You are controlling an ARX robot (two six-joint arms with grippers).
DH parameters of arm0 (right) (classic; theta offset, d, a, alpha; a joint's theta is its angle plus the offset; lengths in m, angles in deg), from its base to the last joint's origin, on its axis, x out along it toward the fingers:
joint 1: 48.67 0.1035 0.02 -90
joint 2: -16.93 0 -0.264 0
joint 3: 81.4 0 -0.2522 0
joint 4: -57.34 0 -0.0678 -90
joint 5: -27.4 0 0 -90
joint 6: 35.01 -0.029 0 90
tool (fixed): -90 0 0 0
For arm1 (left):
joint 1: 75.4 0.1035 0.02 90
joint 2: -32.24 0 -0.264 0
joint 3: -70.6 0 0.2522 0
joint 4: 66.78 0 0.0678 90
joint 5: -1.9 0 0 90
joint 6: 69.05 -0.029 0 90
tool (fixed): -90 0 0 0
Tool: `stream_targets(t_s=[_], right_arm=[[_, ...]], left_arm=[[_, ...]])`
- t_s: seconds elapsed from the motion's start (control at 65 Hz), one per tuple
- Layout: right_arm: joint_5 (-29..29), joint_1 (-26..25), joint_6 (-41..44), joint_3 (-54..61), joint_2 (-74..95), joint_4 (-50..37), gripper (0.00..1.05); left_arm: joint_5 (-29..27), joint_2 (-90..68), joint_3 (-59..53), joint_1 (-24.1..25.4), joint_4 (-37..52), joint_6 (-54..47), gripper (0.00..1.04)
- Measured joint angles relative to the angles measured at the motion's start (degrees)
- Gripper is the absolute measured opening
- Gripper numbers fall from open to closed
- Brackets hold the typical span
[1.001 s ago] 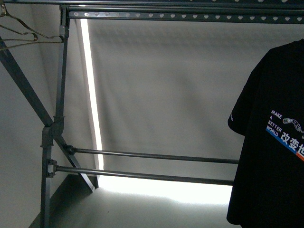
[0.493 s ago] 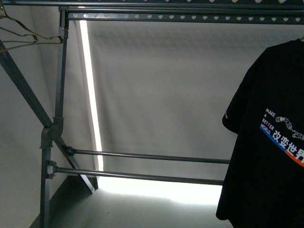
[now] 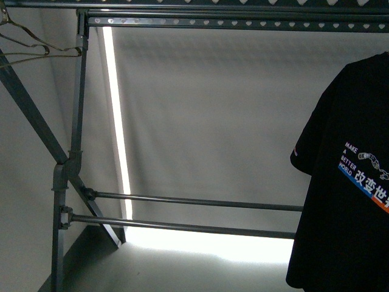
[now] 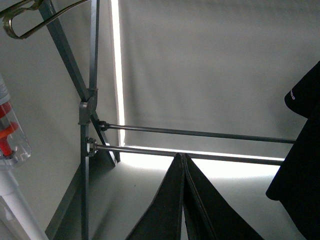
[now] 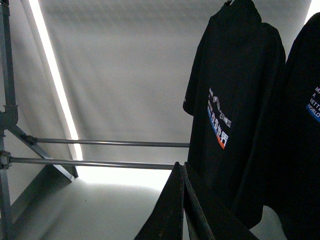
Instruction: Hang clothes on hanger
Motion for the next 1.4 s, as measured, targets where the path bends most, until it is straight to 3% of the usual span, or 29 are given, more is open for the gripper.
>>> stream_targets(t_s=[0.123, 1.139, 1.216, 1.401], right_arm=[[0.0, 0.0, 0.0, 0.0, -8.7, 9.7, 0.02], [0.0, 0.0, 0.0, 0.0, -9.7, 10.2, 0.02], [0.0, 0.0, 0.0, 0.0, -9.7, 10.2, 0.02], [0.0, 0.0, 0.0, 0.0, -9.7, 10.2, 0.02]], left_arm=[[0.0, 3.6, -2.0, 0.0, -1.6, 0.0, 0.04], [0.0, 26.0, -6.7, 0.0, -17.9, -0.2, 0.04], [0.0, 33.1, -6.7, 0.0, -26.9, -0.2, 0.04], [0.0, 35.7, -6.7, 0.0, -28.1, -0.2, 0.04]])
